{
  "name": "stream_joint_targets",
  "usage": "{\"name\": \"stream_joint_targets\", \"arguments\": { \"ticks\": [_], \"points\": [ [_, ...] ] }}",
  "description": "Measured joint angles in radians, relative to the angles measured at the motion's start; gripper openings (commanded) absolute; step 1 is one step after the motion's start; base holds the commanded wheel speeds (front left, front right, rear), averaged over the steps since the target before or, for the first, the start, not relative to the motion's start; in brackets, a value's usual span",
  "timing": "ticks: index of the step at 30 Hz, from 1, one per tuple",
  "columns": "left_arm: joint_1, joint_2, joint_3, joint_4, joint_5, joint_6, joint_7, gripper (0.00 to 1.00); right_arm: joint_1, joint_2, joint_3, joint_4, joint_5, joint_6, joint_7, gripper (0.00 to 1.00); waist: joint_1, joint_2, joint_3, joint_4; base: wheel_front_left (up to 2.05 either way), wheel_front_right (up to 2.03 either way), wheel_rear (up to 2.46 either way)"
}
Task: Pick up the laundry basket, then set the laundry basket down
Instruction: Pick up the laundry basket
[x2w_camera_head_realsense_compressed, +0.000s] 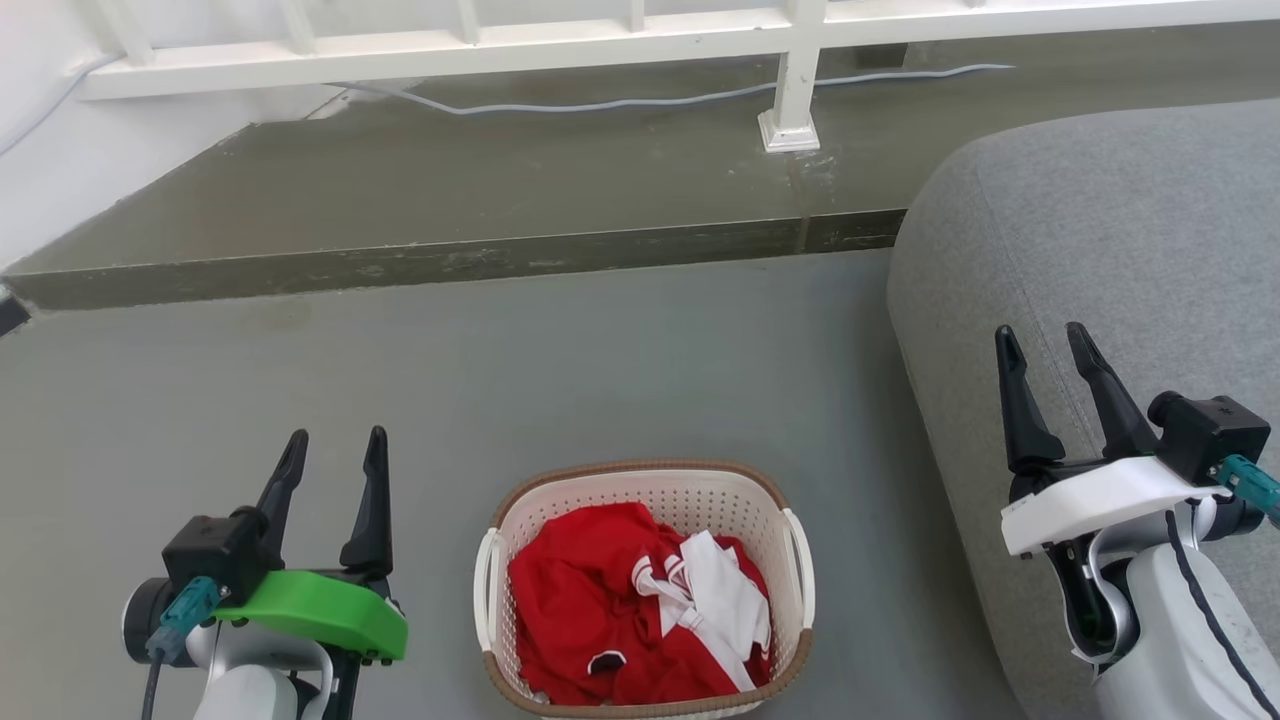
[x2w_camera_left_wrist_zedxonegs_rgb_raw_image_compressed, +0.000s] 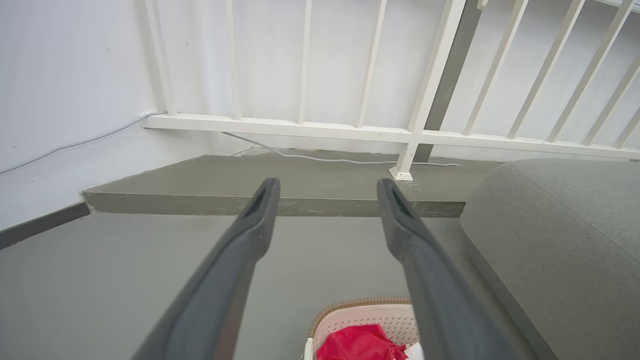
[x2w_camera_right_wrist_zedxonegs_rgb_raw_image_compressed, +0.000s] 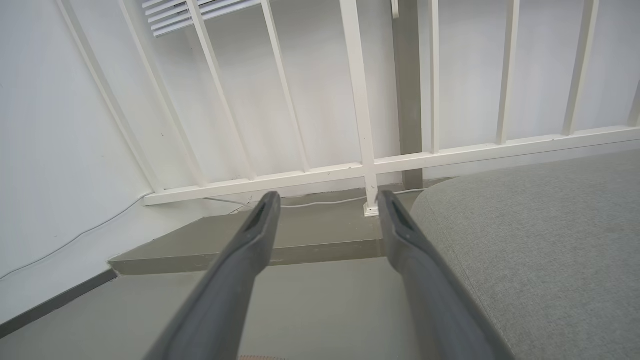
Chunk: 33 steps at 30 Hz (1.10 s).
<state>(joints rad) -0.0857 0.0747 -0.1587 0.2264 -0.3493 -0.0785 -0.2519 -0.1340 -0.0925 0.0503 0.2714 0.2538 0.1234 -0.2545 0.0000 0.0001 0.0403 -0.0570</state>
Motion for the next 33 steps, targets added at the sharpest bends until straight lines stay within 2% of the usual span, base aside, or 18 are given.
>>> {"name": "stream_joint_targets", "arguments": {
  "ticks": [17, 33],
  "points": [
    [-0.004, -0.009, -0.025, -0.007, 0.013, -0.019, 0.0, 1.0, -0.001, 0.012, 0.0, 0.012, 0.001, 0.0, 0.0, 1.0, 0.0, 0.0, 0.101, -0.005, 0.0, 0.0, 0.0],
    [-0.142, -0.011, -0.075, 0.123, 0.02, -0.032, 0.0, 1.0, -0.088, 0.022, 0.033, 0.109, 0.023, 0.0, 0.0, 1.0, 0.0, 0.0, 0.292, -0.006, 0.0, 0.0, 0.0]
  ]
}}
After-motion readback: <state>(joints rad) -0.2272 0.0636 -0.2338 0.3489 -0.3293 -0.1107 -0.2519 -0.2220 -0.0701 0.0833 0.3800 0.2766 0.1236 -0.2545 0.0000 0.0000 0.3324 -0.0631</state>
